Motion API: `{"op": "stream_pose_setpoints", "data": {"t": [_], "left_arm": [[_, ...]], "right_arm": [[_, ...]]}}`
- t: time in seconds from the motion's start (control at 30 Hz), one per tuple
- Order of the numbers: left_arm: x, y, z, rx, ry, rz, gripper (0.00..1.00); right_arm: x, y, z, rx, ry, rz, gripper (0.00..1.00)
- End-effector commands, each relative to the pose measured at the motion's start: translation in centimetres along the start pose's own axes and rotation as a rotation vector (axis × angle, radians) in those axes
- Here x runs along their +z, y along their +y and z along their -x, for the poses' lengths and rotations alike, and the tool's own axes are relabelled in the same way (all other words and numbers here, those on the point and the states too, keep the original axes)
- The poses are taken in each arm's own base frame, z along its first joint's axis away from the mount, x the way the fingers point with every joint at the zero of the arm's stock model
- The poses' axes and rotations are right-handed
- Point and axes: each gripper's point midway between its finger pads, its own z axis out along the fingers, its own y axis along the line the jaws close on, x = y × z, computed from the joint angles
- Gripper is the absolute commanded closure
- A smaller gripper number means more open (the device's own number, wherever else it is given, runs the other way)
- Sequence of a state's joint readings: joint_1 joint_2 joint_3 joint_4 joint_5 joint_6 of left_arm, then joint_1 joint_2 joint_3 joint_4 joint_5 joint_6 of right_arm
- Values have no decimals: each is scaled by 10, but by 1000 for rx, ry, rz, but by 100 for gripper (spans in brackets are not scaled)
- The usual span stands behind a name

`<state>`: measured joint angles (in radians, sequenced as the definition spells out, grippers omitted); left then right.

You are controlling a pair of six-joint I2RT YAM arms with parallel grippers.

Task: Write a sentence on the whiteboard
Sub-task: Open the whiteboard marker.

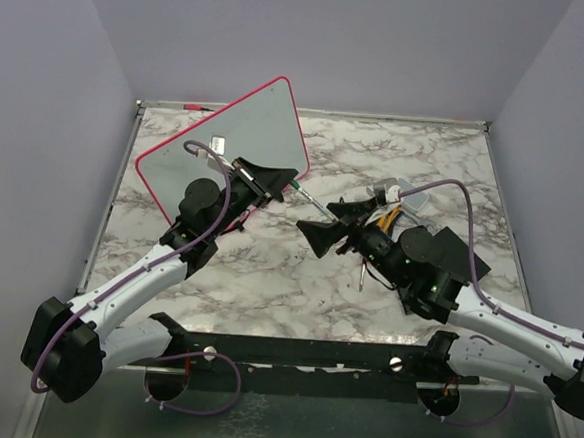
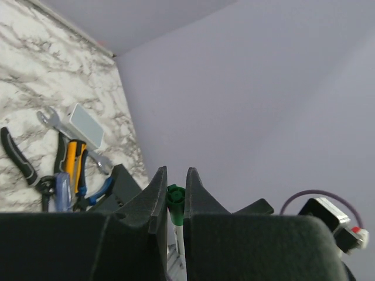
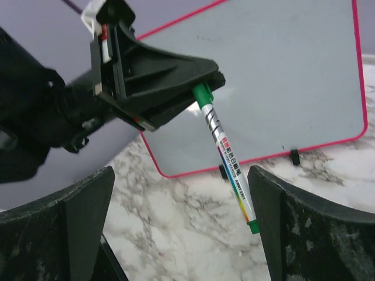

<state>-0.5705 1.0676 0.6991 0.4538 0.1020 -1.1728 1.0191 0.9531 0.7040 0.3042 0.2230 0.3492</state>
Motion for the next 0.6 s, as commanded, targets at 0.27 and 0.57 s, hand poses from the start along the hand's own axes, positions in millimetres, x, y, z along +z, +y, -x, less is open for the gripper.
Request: {"op": "stream_pose_setpoints", "data": {"t": [0.27, 0.57], "left_arm": [[-28, -63, 46, -145, -212, -265, 100], [-29, -67, 45, -169, -205, -286, 100]], "right_arm": [[-2, 4, 81, 237, -259, 266, 3], [9, 30, 69, 275, -166, 420, 15]]}}
